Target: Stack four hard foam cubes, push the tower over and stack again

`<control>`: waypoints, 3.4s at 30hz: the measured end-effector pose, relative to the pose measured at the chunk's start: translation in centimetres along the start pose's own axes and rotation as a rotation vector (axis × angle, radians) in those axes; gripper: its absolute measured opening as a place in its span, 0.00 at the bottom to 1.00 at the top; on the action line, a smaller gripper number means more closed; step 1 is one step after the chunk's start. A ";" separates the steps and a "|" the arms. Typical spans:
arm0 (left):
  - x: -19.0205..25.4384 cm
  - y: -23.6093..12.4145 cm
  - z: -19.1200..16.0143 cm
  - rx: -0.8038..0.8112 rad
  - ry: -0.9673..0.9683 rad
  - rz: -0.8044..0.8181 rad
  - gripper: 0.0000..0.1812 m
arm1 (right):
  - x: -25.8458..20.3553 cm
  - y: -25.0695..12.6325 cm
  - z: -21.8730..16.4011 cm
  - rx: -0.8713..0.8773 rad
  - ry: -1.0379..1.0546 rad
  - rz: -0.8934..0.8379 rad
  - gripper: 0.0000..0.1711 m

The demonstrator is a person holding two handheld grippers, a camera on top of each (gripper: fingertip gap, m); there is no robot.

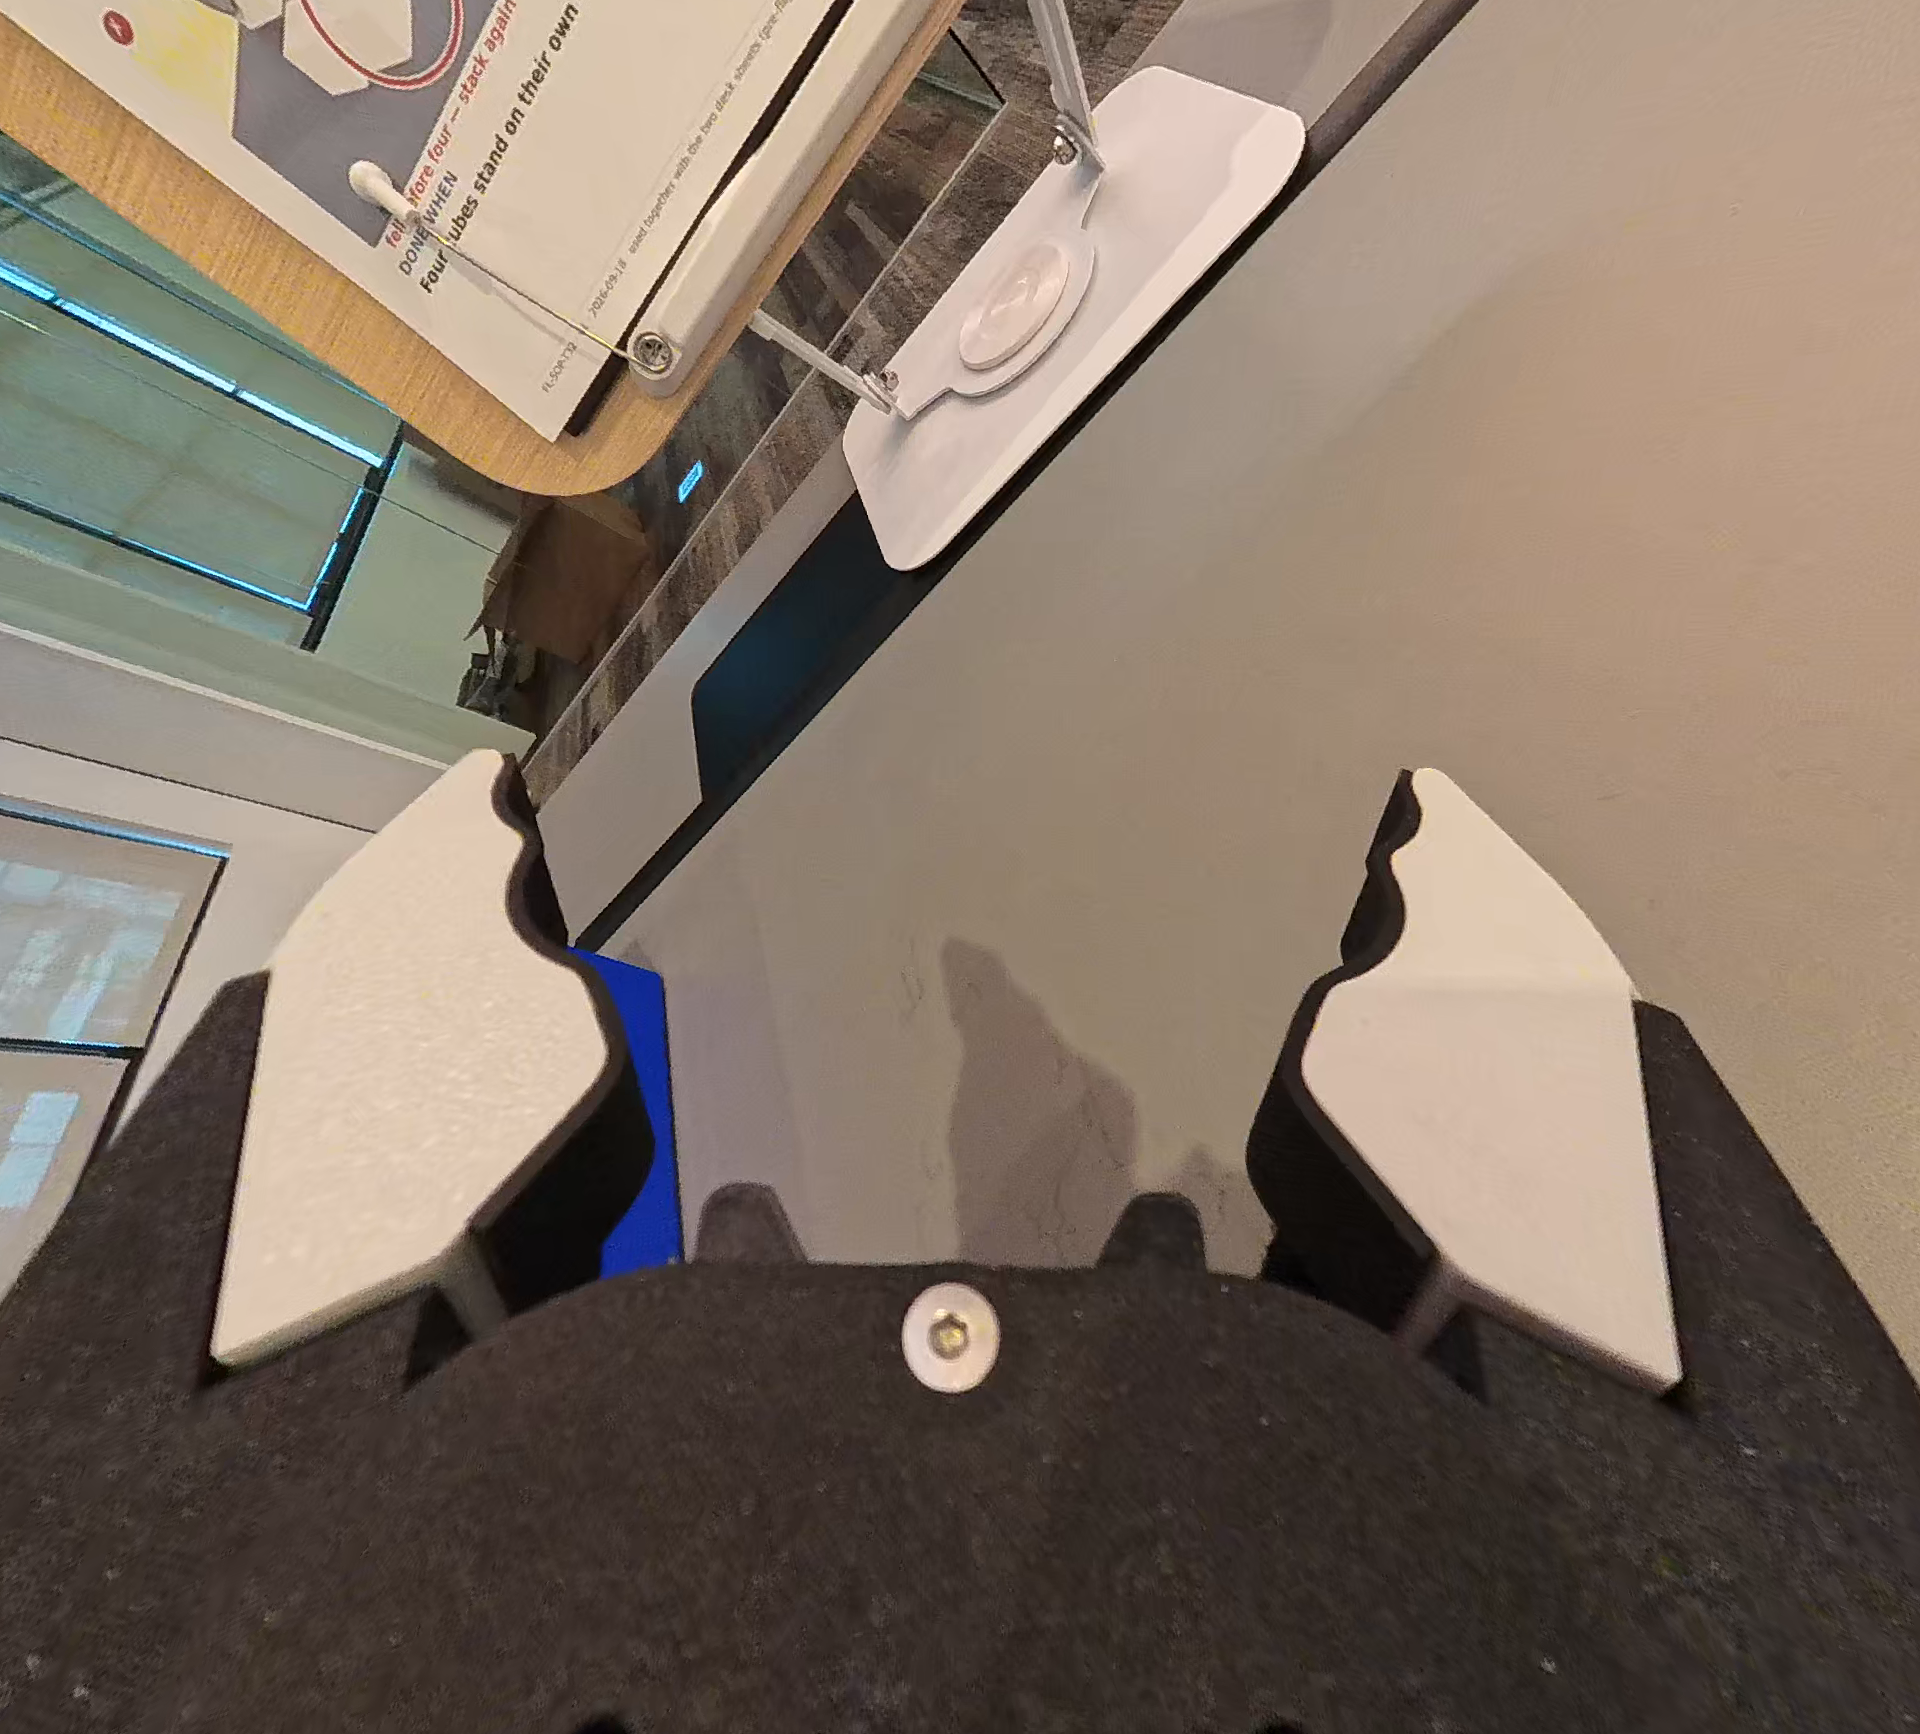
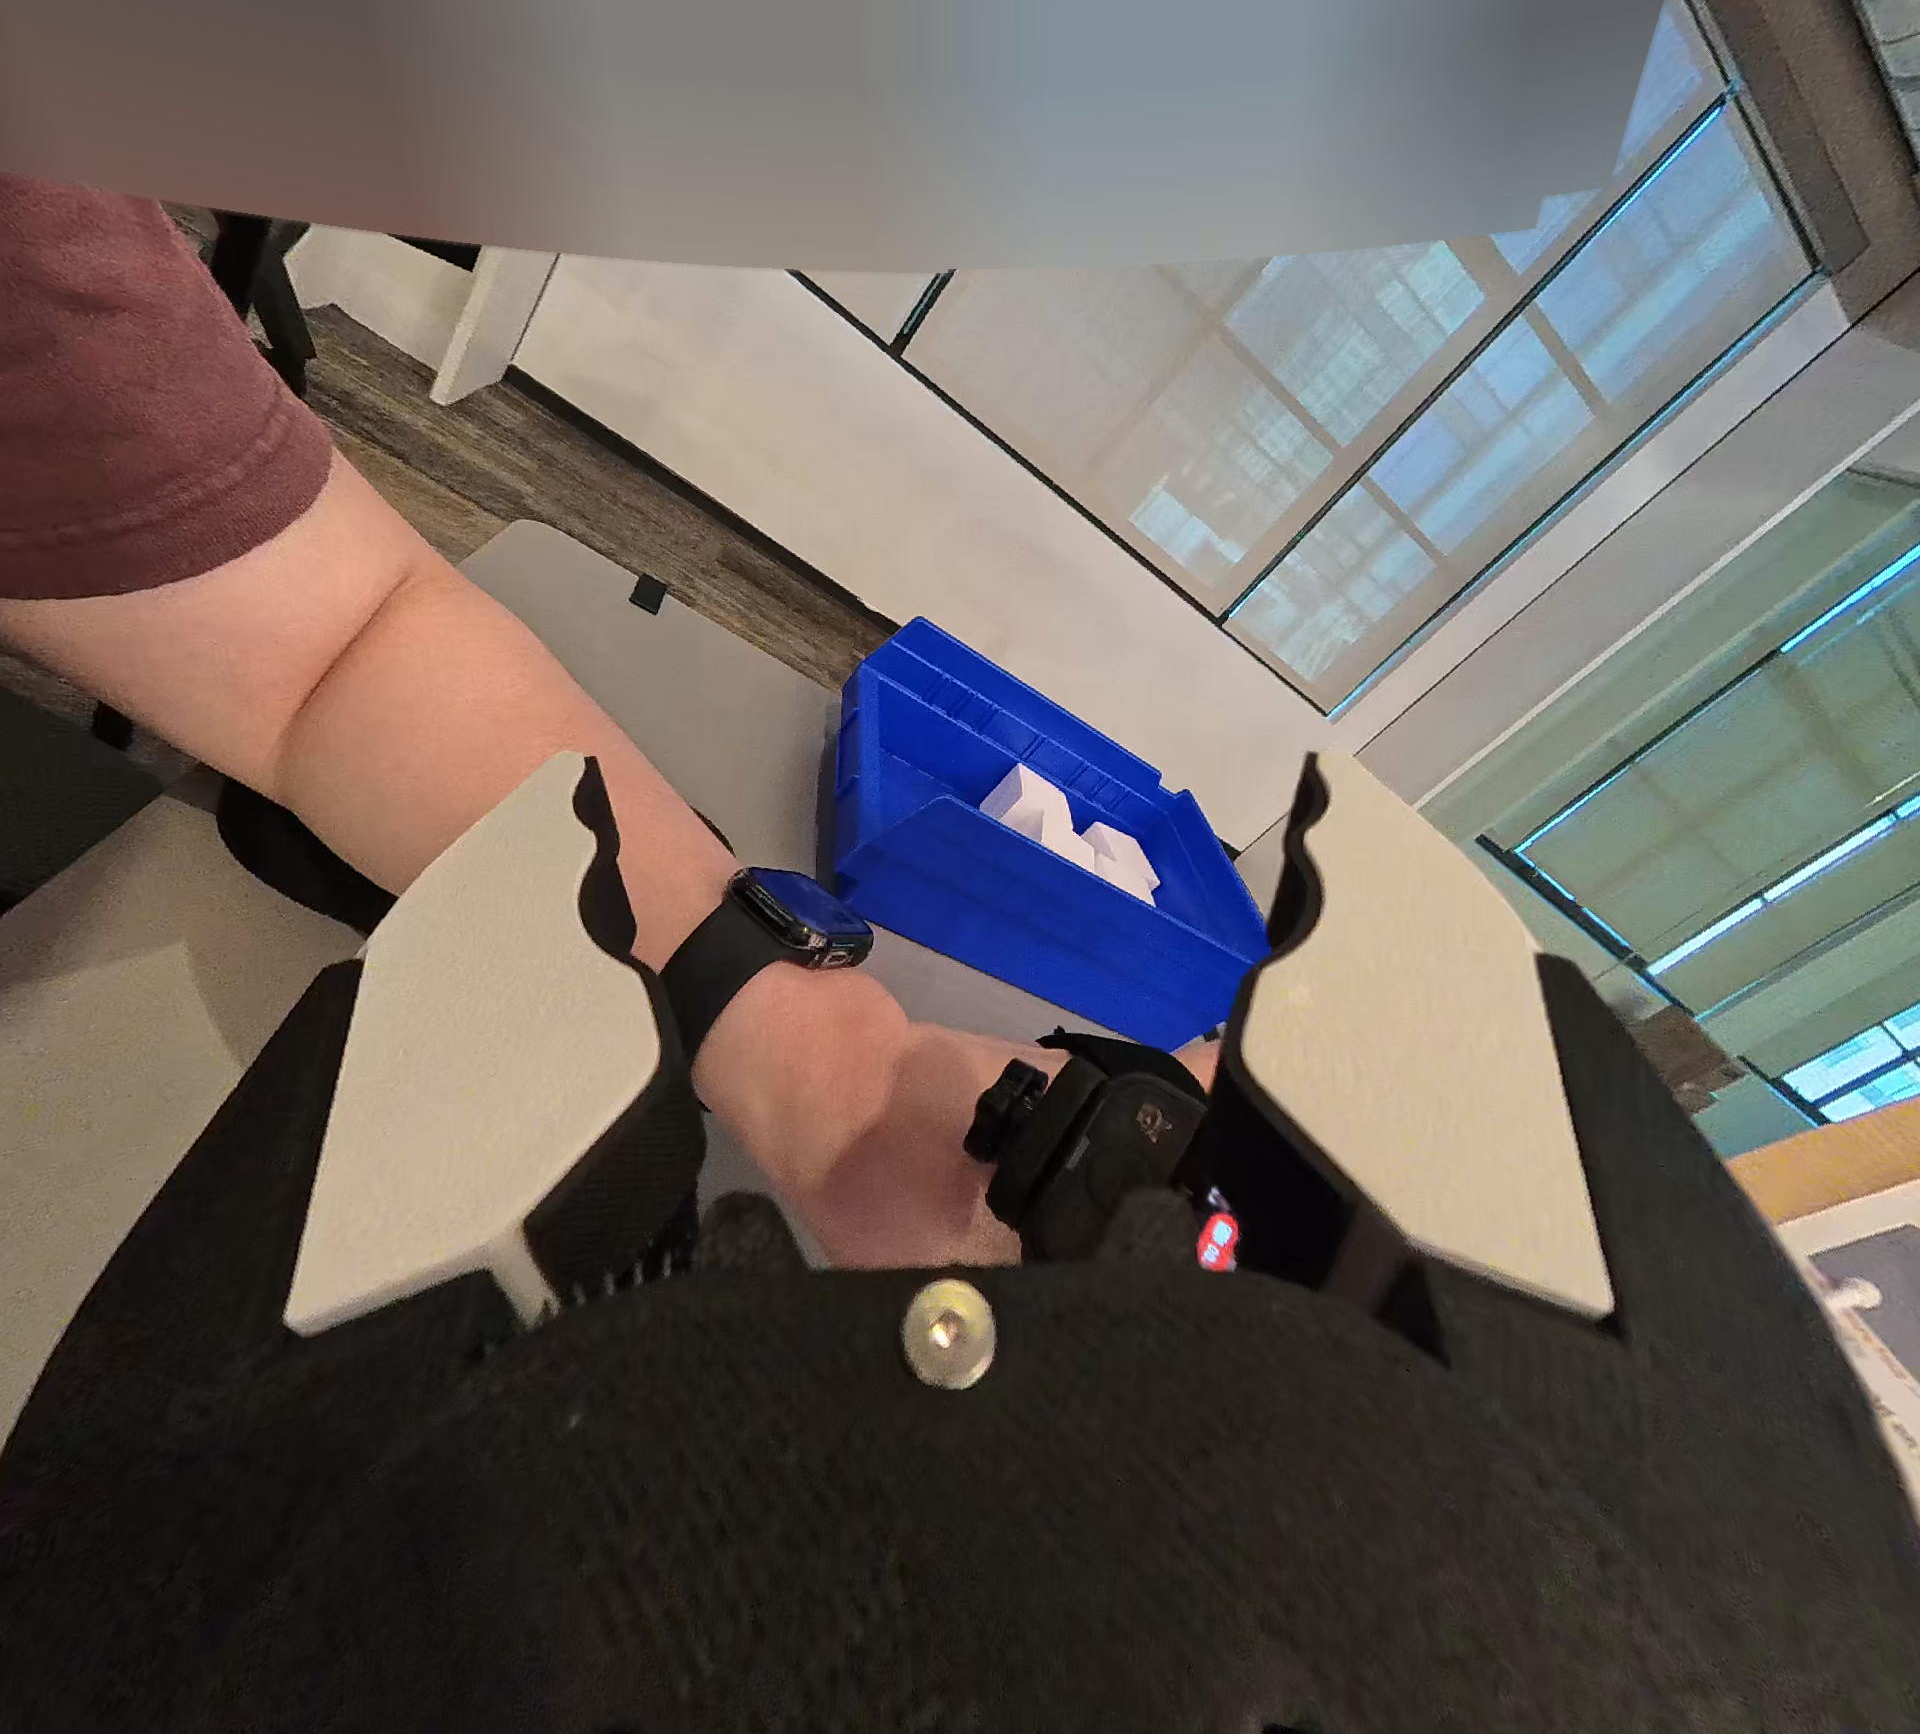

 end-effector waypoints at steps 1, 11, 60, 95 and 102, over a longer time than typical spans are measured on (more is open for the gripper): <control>0.1 0.0 0.1 0.004 0.003 -0.001 0.80 | 0.1 0.0 -0.3 -0.009 0.002 -0.003 0.71; -0.4 0.2 -0.1 0.009 -0.051 -0.023 0.80 | 1.3 -1.4 3.4 0.065 -0.018 -0.031 0.71; 3.8 -26.7 16.0 1.423 -0.094 -0.306 0.78 | 11.1 -12.7 -19.0 -1.392 -0.258 -0.580 0.68; -20.3 -13.3 2.5 0.522 -0.519 -0.166 0.44 | 15.7 -18.8 -21.4 -1.120 0.156 -0.756 0.62; -27.4 -13.8 -10.0 0.127 -0.591 0.029 0.26 | 18.2 -20.2 -17.9 -0.655 0.618 -0.753 0.52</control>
Point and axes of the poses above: each gripper's, where its closed fingertips meet, y out along the fingers, z out of its top, x = y × z across the jaws, the point moved 2 cm from there along -y, back along the fingers, and after that the axes turned 5 degrees about x, right-handed, at the moved point
